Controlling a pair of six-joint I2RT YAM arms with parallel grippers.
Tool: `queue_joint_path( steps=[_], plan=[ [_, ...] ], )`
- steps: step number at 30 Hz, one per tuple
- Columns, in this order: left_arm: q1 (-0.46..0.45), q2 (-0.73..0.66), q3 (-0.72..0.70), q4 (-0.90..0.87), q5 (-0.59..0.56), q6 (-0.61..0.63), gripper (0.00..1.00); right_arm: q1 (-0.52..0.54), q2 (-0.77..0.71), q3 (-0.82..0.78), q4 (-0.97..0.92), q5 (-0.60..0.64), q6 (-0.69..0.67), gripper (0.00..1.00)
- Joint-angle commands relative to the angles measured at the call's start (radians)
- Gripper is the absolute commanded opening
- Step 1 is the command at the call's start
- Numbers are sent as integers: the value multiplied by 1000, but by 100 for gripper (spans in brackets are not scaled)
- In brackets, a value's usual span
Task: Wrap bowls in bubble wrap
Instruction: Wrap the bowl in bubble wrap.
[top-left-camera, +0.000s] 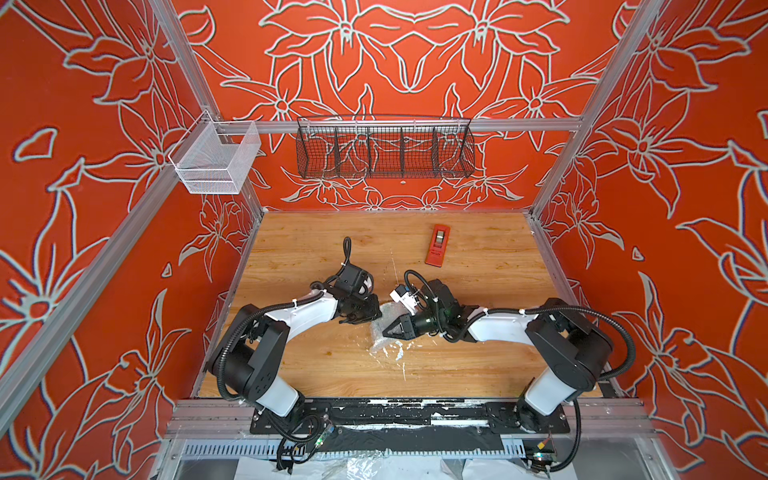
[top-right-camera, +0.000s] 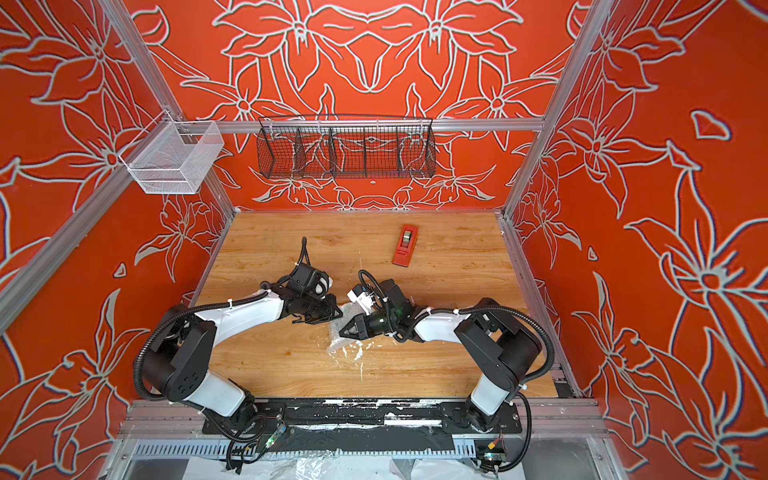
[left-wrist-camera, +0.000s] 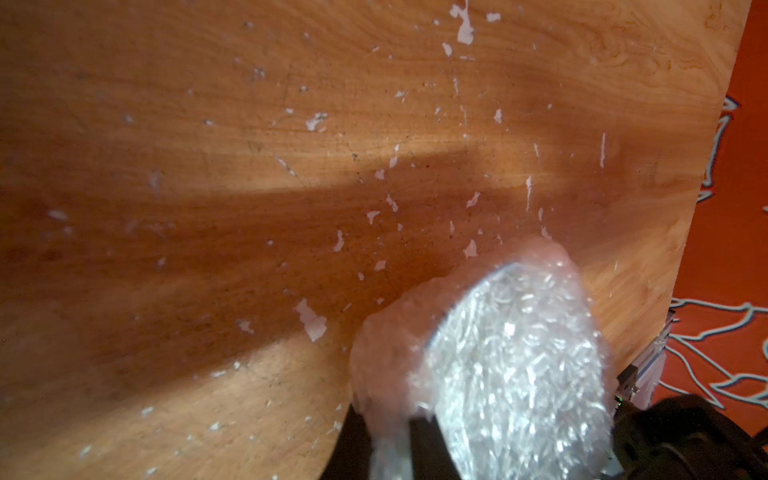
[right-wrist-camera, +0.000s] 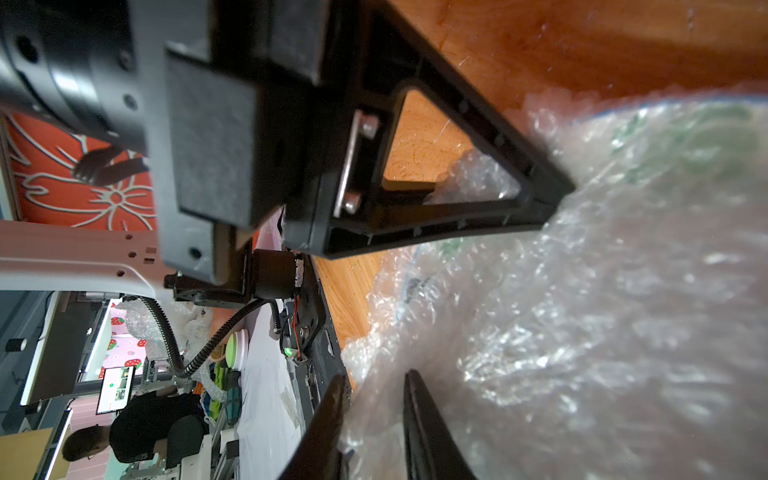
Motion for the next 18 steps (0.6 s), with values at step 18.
queue_joint_path(
  steps=[18],
  plan=[
    [-25,-91,-53,107,-162,-41,0,58,-187,-11,-236,32,-7,26]
  ],
)
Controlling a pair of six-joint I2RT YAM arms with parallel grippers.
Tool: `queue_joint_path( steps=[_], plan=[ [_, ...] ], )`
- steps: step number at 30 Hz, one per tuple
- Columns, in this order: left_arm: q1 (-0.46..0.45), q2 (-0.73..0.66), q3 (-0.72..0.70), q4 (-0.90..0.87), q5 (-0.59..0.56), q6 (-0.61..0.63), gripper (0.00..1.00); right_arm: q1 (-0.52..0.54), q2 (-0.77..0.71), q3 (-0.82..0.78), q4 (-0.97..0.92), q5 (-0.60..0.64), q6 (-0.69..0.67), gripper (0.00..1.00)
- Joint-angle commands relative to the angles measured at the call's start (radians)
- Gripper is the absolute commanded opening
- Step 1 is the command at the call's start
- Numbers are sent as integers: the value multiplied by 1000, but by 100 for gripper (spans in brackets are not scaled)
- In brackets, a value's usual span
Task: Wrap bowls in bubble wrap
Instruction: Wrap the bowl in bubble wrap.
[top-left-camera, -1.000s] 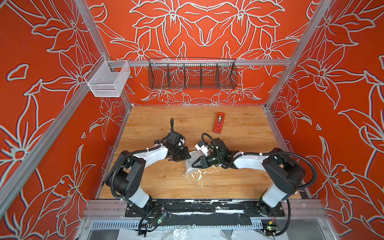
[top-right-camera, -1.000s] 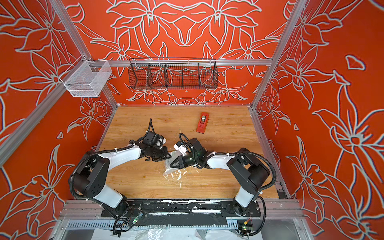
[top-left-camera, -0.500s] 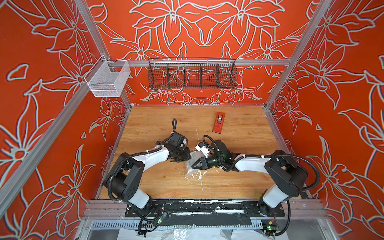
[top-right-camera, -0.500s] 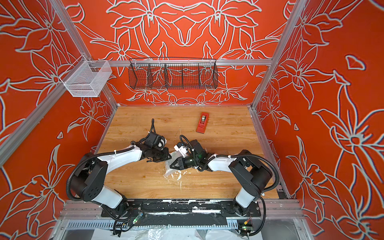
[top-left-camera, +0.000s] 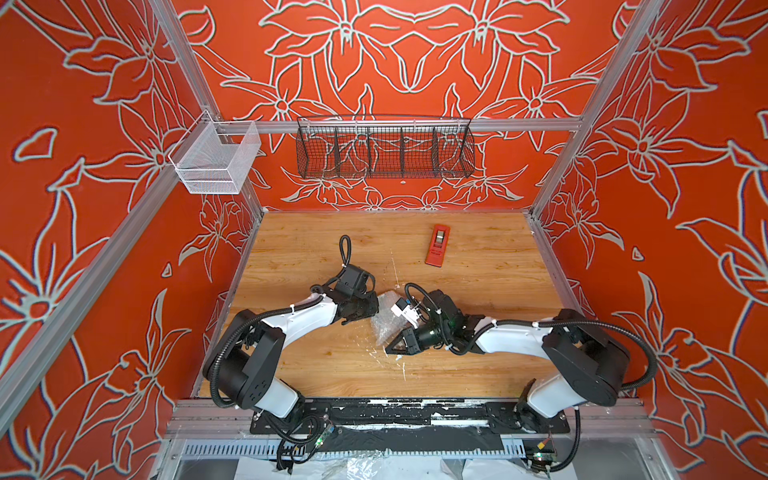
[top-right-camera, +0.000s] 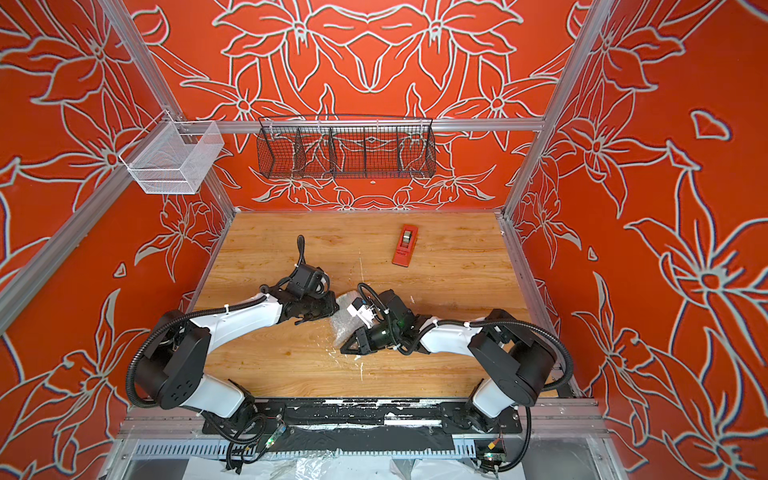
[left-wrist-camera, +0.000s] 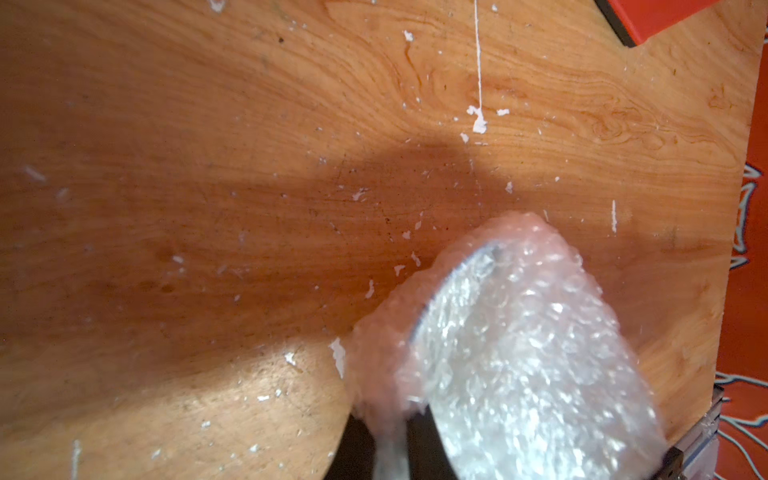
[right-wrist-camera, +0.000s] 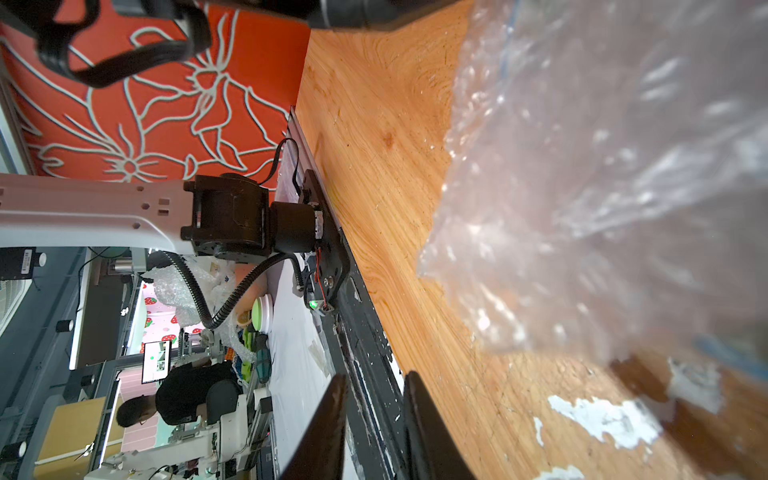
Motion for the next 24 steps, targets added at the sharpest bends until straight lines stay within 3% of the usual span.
queue_joint_path(
  steps=[1,9,15,24],
  plan=[
    [-1,-49,-23,37,-8,22,0,-12,-75,76,-180,57,-75,26],
    [-1,-111,-90,72,-2,89,0,-141,-130,208,-403,129,-140,28],
    [-1,-126,-104,64,-6,117,0,-328,-121,280,-500,275,-156,28],
    [24,-119,-112,34,-15,110,0,-629,109,439,-368,281,-51,33]
  ],
)
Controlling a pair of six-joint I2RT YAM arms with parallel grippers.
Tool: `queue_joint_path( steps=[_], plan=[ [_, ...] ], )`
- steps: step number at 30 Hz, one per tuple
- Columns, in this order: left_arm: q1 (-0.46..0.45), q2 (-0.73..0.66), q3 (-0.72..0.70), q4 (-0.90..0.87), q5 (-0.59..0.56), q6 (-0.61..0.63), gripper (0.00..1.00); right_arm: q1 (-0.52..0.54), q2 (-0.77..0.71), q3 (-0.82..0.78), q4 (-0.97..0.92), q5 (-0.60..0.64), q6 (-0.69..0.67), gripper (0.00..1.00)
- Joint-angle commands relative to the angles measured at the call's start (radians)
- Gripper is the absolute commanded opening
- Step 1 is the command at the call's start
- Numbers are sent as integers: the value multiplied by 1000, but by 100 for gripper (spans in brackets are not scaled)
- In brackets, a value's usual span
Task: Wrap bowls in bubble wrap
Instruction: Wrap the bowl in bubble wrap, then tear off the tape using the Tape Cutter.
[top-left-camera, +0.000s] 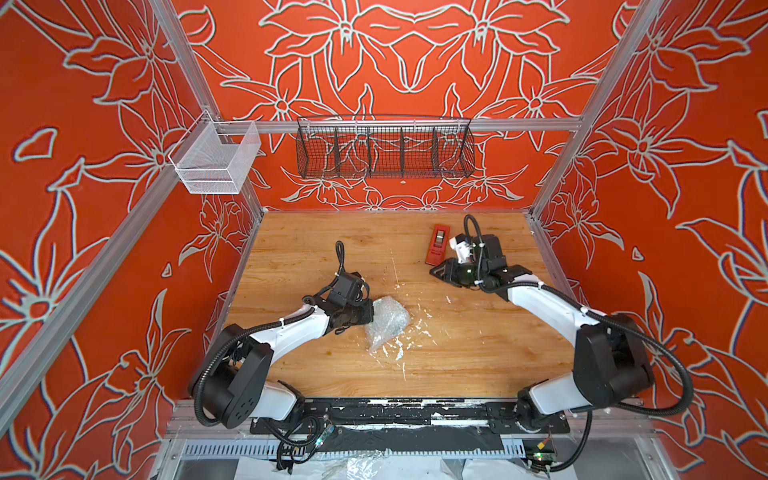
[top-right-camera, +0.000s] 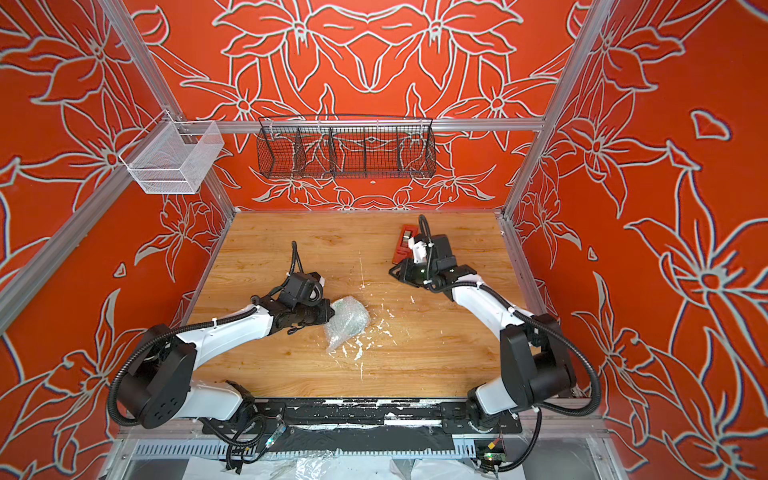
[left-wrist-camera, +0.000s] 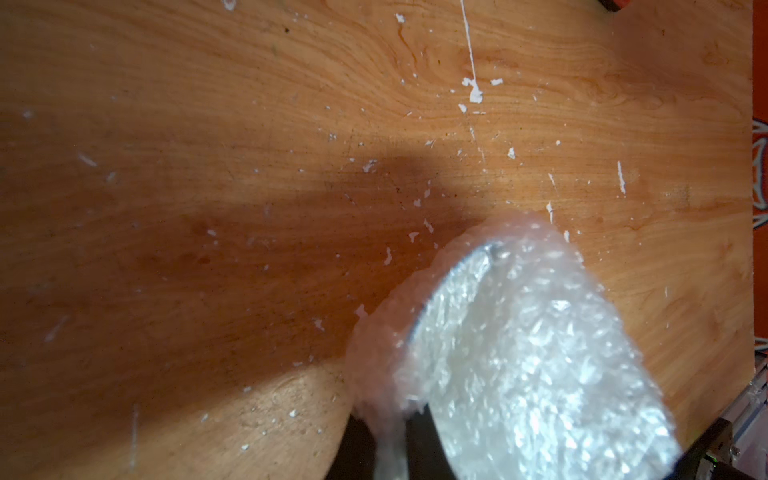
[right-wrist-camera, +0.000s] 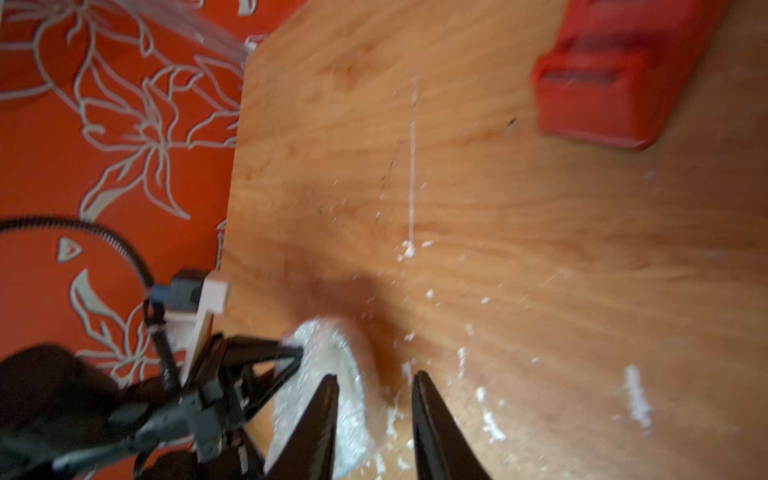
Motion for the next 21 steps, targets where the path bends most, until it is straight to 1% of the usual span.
queue_joint_path(
  steps=[1,5,12,16,21],
  plan=[
    [24,-20,-8,-8,-3,7,0,-67,132,95,51,7,50,33],
    [36,-24,-10,-8,11,32,0,-110,325,284,28,-31,40,33],
    [51,-29,-19,-20,3,53,0,-125,528,516,-52,-20,29,33],
    [61,-24,-10,-25,11,59,0,-124,562,537,-55,-21,36,33],
    [65,-24,2,-30,16,66,0,-125,543,491,-27,-22,41,33]
  ],
)
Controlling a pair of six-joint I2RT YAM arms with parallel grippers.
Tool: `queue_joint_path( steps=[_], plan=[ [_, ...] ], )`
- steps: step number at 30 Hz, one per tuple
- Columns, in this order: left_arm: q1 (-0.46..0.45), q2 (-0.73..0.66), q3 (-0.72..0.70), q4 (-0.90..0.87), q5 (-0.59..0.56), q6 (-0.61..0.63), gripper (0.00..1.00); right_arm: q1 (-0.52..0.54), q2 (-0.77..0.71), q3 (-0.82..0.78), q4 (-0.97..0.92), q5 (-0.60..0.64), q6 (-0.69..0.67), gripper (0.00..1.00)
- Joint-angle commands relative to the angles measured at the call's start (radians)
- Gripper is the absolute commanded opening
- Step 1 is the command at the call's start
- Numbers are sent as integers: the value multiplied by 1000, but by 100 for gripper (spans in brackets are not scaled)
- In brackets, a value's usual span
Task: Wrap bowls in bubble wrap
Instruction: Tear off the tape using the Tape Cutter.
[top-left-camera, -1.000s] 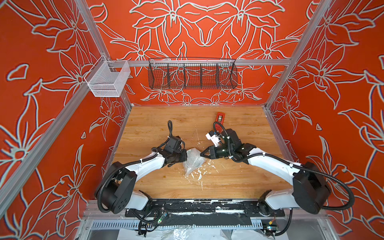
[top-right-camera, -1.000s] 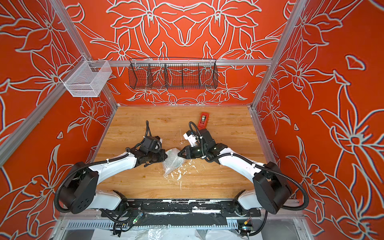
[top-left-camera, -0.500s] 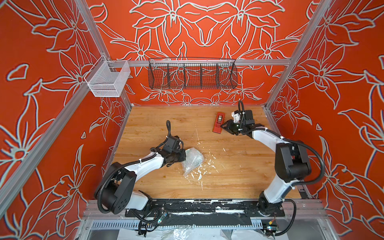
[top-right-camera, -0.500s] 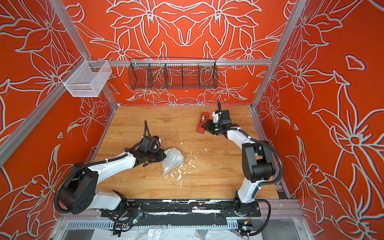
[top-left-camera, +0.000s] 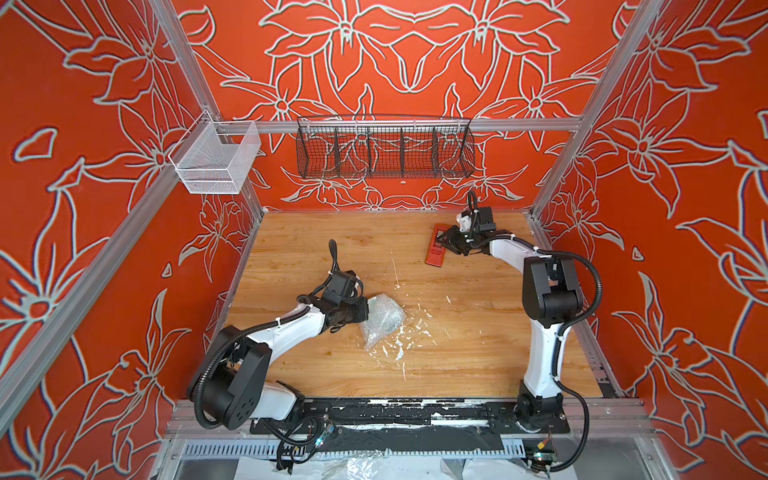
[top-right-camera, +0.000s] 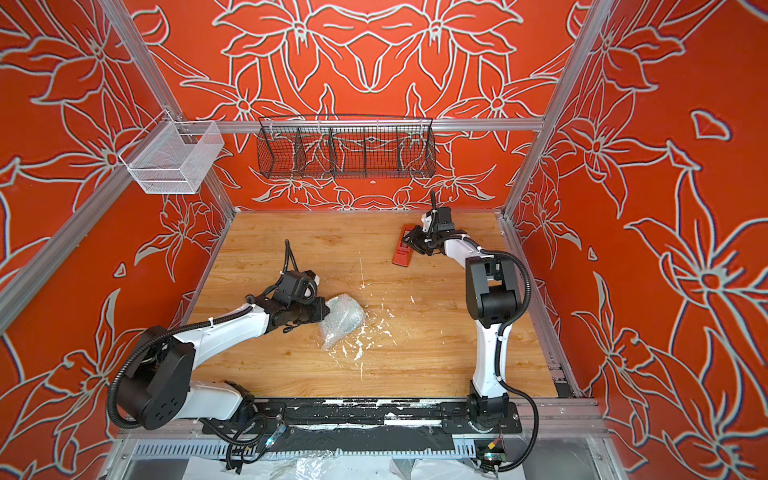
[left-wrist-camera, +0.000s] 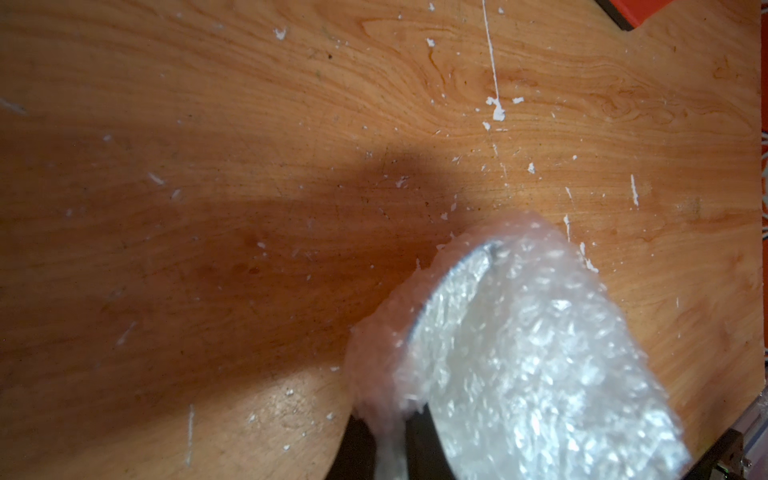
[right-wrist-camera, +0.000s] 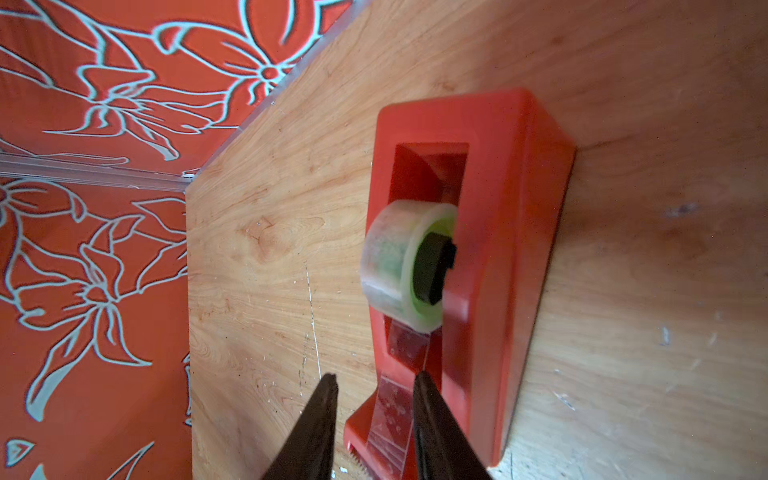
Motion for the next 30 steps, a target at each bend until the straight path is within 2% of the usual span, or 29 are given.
queue_joint_path(
  steps=[1,10,18,25,30],
  plan=[
    [7,-16,11,-21,4,18,0,-2,-13,-27,-3,-3,16,33],
    [11,-17,11,-20,7,15,0,-4,-23,-74,18,-2,15,34],
    [10,-12,16,-20,9,13,0,-4,30,-37,31,-43,36,33],
    [11,-21,16,-29,8,15,0,-5,41,-42,74,-65,52,23],
    [11,-23,14,-31,10,15,0,-9,29,-66,152,-108,85,11]
  ],
)
